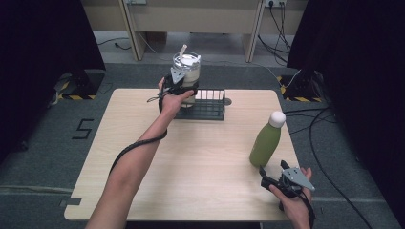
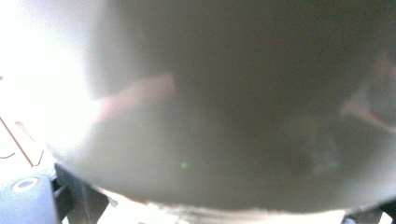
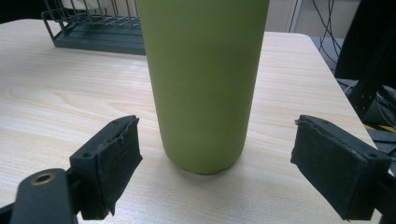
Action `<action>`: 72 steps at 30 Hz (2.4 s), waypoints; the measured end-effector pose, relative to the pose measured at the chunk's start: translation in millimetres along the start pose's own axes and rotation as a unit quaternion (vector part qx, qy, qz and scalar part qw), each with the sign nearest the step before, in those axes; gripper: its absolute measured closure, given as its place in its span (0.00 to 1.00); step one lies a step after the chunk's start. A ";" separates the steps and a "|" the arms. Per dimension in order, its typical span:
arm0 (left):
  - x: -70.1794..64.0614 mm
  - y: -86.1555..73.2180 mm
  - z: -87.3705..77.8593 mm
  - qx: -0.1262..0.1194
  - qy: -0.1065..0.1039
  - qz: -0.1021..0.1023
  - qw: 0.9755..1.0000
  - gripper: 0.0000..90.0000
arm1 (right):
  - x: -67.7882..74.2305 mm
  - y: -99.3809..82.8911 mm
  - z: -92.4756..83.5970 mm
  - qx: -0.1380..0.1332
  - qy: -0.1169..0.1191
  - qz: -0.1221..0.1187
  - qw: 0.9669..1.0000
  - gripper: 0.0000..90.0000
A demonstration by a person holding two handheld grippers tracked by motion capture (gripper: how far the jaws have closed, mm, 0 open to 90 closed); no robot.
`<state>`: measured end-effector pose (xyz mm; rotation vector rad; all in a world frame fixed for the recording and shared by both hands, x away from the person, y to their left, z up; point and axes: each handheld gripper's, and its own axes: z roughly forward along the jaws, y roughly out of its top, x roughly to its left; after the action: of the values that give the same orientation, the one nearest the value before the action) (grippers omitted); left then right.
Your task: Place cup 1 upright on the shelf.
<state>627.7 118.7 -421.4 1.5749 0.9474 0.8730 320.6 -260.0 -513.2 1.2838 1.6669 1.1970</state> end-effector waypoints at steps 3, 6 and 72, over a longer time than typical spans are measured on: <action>-0.5 -3.1 1.1 0.003 0.001 -0.001 1.000 0.11 | 0.2 0.0 0.0 0.000 0.000 -0.001 1.000 0.17; -0.2 -4.7 1.4 0.005 0.000 -0.001 1.000 0.11 | 0.2 0.0 0.1 0.000 0.000 -0.001 1.000 0.17; 8.7 -7.0 -30.7 0.006 -0.008 -0.003 1.000 0.00 | 3.9 0.5 -0.6 0.000 0.000 -0.012 1.000 0.16</action>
<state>602.8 139.9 -422.2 1.5875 0.9463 0.8503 319.2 -256.3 -512.5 1.2608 1.6783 1.1831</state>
